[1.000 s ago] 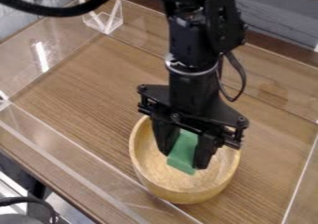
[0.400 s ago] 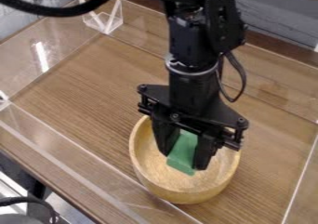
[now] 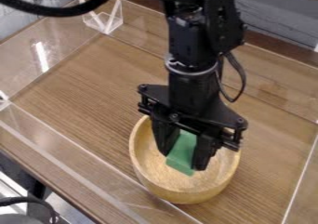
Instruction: Put the green block in the brown bowl
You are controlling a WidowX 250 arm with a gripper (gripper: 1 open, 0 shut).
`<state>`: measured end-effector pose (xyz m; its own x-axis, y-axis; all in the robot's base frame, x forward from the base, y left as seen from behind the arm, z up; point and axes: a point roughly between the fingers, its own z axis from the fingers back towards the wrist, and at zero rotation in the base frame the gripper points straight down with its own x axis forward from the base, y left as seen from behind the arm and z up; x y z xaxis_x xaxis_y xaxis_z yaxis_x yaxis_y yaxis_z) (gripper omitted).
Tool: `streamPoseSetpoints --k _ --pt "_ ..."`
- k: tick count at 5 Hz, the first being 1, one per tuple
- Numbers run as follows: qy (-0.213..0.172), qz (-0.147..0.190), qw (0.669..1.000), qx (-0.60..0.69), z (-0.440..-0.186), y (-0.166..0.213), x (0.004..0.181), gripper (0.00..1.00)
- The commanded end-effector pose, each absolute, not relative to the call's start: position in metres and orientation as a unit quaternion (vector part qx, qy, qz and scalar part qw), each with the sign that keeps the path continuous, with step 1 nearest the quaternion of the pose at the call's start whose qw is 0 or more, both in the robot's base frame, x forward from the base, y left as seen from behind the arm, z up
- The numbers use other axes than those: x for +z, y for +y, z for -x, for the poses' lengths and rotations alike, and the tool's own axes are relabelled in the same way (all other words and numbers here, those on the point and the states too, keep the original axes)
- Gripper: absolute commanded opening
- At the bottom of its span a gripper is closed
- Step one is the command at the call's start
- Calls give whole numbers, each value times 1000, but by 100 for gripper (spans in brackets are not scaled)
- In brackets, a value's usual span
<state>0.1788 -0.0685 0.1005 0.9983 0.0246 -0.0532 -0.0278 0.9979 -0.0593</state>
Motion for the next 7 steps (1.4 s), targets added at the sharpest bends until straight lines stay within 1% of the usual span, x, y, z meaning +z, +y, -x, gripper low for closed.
streamPoseSetpoints --k 1,3,4,5,7 --pt "12 36 999 14 -182 -68 107 0" --pt "14 39 999 11 -183 -69 109 0" --pt "14 40 999 10 -184 -70 111 100" --pt "14 43 999 8 -187 -72 118 100" --pt "9 46 999 9 -202 -70 120 100"
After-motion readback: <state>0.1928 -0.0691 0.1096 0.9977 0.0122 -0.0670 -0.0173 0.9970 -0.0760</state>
